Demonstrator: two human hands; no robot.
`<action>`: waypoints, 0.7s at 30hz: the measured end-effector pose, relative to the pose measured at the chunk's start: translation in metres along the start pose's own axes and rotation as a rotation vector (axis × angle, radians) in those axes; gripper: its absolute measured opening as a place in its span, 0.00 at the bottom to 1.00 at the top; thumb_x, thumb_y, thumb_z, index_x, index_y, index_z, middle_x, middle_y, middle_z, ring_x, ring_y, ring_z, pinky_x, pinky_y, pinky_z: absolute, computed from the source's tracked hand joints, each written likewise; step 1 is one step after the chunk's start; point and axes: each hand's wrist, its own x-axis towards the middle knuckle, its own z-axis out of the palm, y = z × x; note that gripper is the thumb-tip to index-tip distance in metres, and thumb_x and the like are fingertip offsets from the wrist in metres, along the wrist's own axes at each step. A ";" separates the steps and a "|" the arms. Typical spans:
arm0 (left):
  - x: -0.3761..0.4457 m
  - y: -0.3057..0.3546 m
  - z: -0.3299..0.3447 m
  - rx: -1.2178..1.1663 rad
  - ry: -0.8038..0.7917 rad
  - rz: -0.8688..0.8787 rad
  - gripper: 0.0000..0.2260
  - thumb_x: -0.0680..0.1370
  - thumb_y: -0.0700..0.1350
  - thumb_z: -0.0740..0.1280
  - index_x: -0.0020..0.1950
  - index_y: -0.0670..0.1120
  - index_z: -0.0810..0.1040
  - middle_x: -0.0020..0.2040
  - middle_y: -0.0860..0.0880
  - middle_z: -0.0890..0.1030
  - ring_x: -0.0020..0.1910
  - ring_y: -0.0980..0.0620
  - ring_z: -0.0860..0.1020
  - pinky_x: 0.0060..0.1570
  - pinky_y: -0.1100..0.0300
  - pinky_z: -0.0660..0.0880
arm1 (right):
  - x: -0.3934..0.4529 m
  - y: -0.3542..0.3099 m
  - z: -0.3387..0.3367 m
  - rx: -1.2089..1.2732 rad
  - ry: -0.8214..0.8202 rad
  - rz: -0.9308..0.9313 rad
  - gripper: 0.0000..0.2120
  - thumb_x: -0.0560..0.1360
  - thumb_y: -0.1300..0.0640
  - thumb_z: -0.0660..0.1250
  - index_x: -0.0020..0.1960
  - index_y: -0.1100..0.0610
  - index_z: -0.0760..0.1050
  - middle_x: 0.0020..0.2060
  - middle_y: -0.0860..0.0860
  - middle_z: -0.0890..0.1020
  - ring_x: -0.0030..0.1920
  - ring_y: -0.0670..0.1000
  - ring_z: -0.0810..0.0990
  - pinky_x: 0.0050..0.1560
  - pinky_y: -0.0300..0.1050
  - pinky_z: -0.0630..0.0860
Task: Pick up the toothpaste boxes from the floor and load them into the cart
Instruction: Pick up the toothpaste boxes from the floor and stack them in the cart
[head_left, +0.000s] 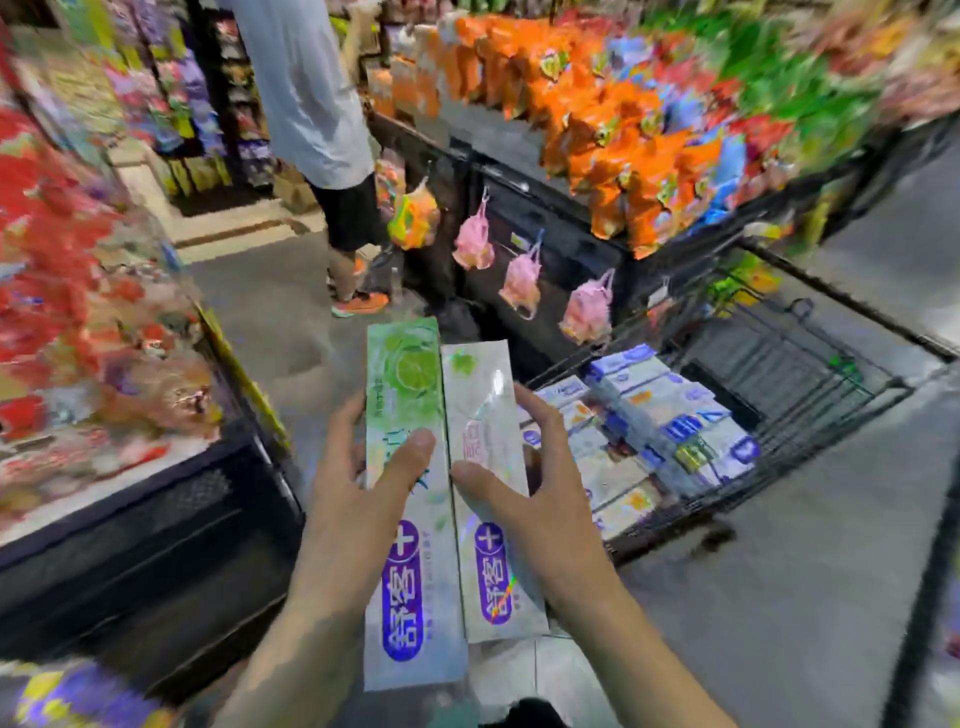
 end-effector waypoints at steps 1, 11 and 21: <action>0.011 -0.005 0.021 0.001 -0.044 -0.025 0.21 0.75 0.46 0.71 0.67 0.56 0.74 0.52 0.53 0.86 0.49 0.53 0.86 0.41 0.61 0.81 | 0.007 0.000 -0.021 -0.004 0.047 -0.001 0.31 0.74 0.69 0.72 0.68 0.44 0.68 0.50 0.52 0.87 0.49 0.51 0.86 0.48 0.44 0.82; 0.102 -0.077 0.162 0.263 -0.383 -0.202 0.29 0.67 0.49 0.81 0.63 0.56 0.72 0.49 0.55 0.85 0.46 0.57 0.84 0.40 0.67 0.77 | 0.058 0.044 -0.191 0.047 0.501 0.071 0.29 0.74 0.67 0.72 0.67 0.45 0.69 0.47 0.45 0.87 0.46 0.47 0.86 0.45 0.40 0.80; 0.213 -0.149 0.231 0.730 -0.670 -0.133 0.17 0.76 0.48 0.73 0.58 0.46 0.69 0.49 0.50 0.78 0.41 0.63 0.77 0.32 0.73 0.68 | 0.117 0.104 -0.210 0.127 0.898 0.144 0.25 0.78 0.63 0.69 0.68 0.40 0.70 0.57 0.48 0.85 0.55 0.49 0.85 0.54 0.49 0.82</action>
